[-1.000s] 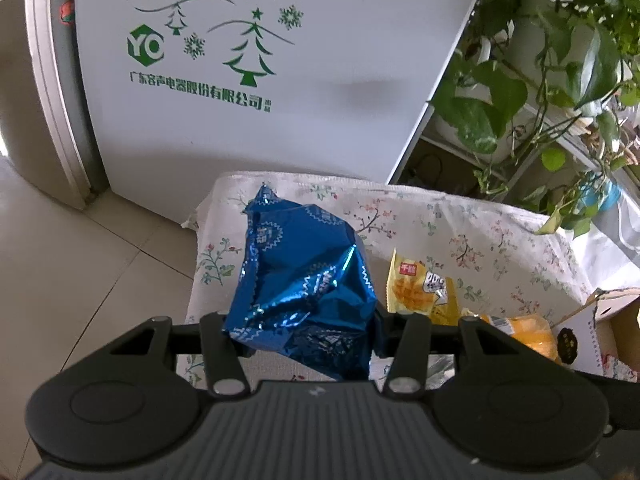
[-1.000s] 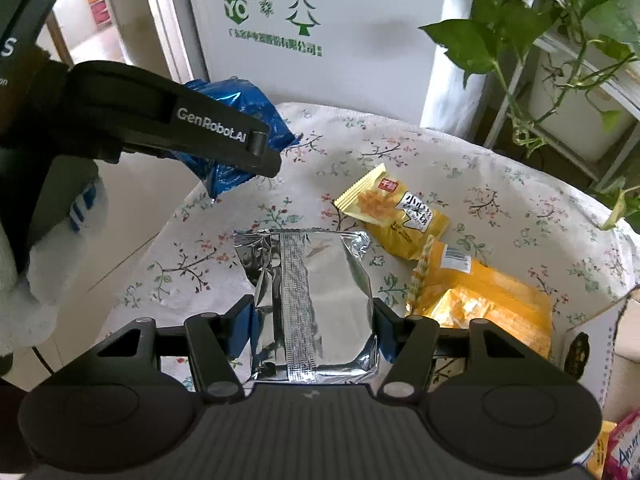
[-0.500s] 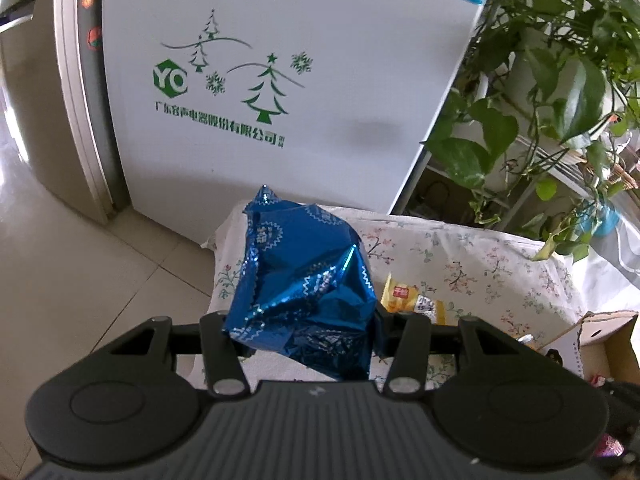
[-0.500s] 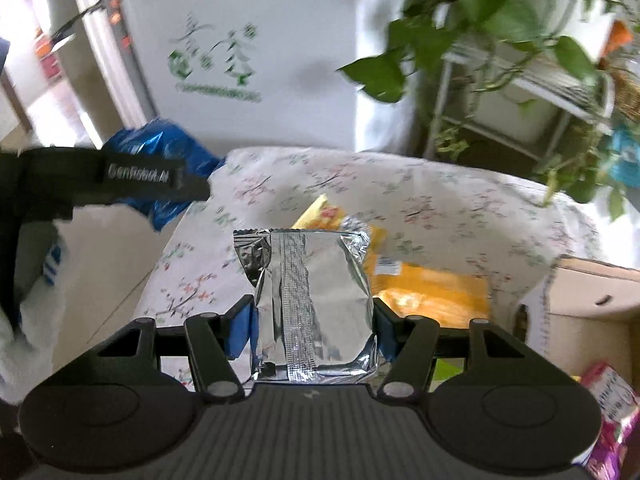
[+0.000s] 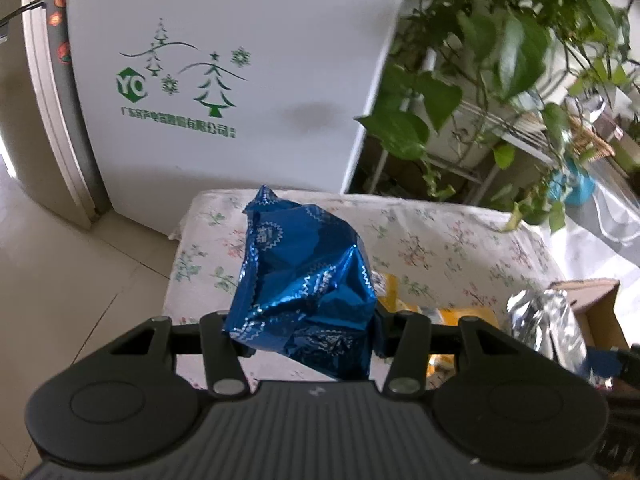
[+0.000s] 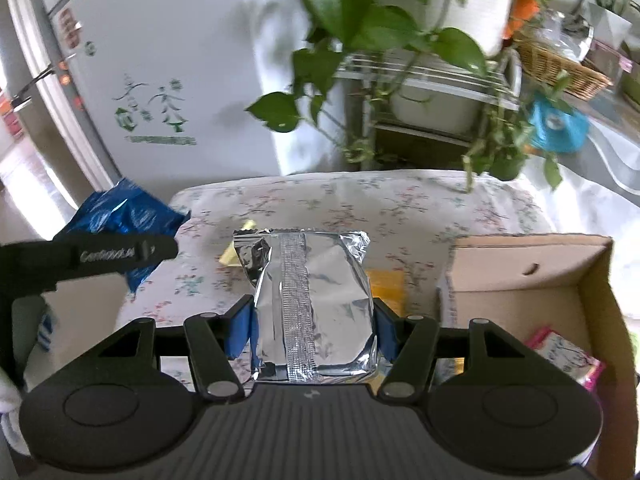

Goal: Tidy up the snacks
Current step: 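Lift the blue and silver bags with both tools and carry them over the box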

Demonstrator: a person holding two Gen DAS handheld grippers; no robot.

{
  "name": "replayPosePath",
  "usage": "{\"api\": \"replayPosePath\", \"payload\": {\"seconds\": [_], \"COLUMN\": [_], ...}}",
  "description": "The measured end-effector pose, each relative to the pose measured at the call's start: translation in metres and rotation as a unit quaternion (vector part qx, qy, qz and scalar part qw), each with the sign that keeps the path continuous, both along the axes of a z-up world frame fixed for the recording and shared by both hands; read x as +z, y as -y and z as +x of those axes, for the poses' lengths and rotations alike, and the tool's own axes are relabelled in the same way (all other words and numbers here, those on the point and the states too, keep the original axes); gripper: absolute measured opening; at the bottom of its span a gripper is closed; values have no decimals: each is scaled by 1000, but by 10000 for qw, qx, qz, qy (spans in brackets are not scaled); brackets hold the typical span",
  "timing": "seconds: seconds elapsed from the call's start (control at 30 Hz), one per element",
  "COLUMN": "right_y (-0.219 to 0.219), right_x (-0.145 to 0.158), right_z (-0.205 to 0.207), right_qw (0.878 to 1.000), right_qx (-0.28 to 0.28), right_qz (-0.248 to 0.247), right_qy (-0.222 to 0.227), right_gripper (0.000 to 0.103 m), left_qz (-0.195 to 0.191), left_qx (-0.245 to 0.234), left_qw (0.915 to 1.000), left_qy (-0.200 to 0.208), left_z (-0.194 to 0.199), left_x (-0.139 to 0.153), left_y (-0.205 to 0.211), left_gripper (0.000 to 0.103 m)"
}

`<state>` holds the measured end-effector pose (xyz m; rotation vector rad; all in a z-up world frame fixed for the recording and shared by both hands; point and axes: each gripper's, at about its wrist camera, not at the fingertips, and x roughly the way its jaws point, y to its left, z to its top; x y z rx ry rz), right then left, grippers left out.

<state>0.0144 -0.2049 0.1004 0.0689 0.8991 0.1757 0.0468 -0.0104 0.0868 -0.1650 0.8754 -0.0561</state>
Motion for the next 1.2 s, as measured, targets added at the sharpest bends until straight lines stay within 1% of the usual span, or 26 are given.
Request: {"api": "replayPosePath", "payload": {"seconds": [0.17,0.37,0.73,1.0,1.2], "right_y": [19,43,83,107,133], "right_x": [3,5,10,12,13], "right_z": [0,-4,-11,-21,-27], "right_qw": [9996,9985,9952,9920,9874], "right_qx": [-265,-550,-973,-1260,-1579], "right_qz": [1,-10,-56,-62,3], "right_qy": [21,37,74,91,94], "right_gripper": [67,67,67,67,67], "left_qz": [-11,34,-42,-51,-131], "left_qx": [-180,-432,-869,-1290,-1720], "left_qw": [9998,9991,9962,9916,9849], "left_qy": [-93,-42,20,56,126], "left_z": [-4,-10,-20,-30,-39], "left_x": [-2,0,3,0,0], "left_y": [21,49,98,133,161], "left_gripper": [49,49,49,49,49]}}
